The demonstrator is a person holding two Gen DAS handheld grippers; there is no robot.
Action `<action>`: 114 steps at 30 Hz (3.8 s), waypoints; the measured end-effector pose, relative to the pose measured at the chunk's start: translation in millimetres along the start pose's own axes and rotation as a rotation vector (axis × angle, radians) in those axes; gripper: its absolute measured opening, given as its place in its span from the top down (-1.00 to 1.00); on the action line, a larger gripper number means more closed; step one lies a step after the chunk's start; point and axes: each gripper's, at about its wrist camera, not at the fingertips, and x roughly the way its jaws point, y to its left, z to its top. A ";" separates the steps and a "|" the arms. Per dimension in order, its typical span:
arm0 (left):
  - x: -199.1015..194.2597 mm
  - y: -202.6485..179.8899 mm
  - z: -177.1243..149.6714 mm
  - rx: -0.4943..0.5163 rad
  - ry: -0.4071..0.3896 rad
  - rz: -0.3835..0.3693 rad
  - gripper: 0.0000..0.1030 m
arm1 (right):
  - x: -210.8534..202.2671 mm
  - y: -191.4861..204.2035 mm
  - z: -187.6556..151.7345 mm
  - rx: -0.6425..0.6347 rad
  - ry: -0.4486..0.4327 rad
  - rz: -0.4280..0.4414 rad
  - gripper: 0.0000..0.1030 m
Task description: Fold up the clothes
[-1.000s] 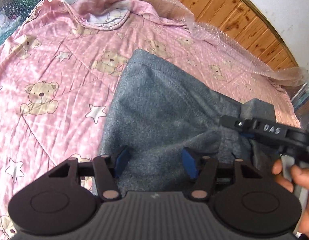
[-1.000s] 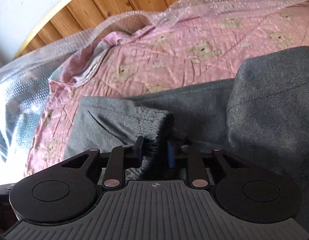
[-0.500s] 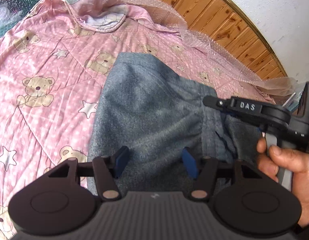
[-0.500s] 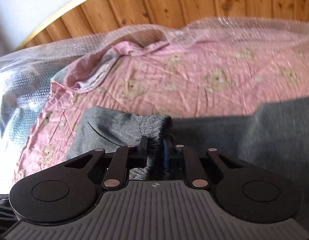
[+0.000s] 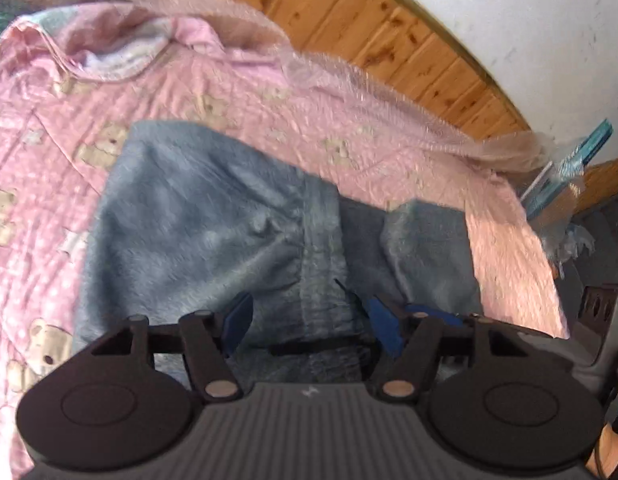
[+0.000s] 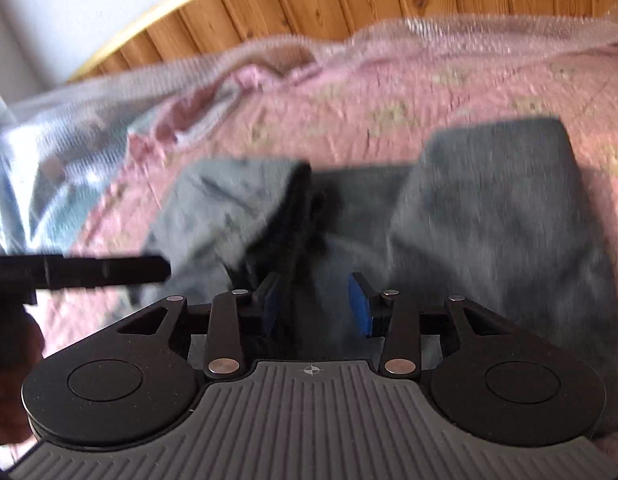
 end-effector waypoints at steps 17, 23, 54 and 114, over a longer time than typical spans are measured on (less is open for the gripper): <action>84.0 -217.2 60.7 0.211 0.091 -0.010 -0.73 | -100.6 -156.3 -60.5 0.253 -0.113 -0.092 0.45; 143.6 -250.0 64.2 0.306 0.287 0.080 -0.72 | -127.5 -81.4 -56.7 -0.155 -0.261 -0.157 0.83; -45.9 99.7 45.2 -0.243 -0.071 -0.218 0.65 | -14.3 101.7 -28.7 -0.229 0.029 0.155 0.00; -20.1 138.8 70.4 -0.273 -0.016 0.040 0.05 | 32.3 27.3 23.8 0.234 0.074 0.051 -0.38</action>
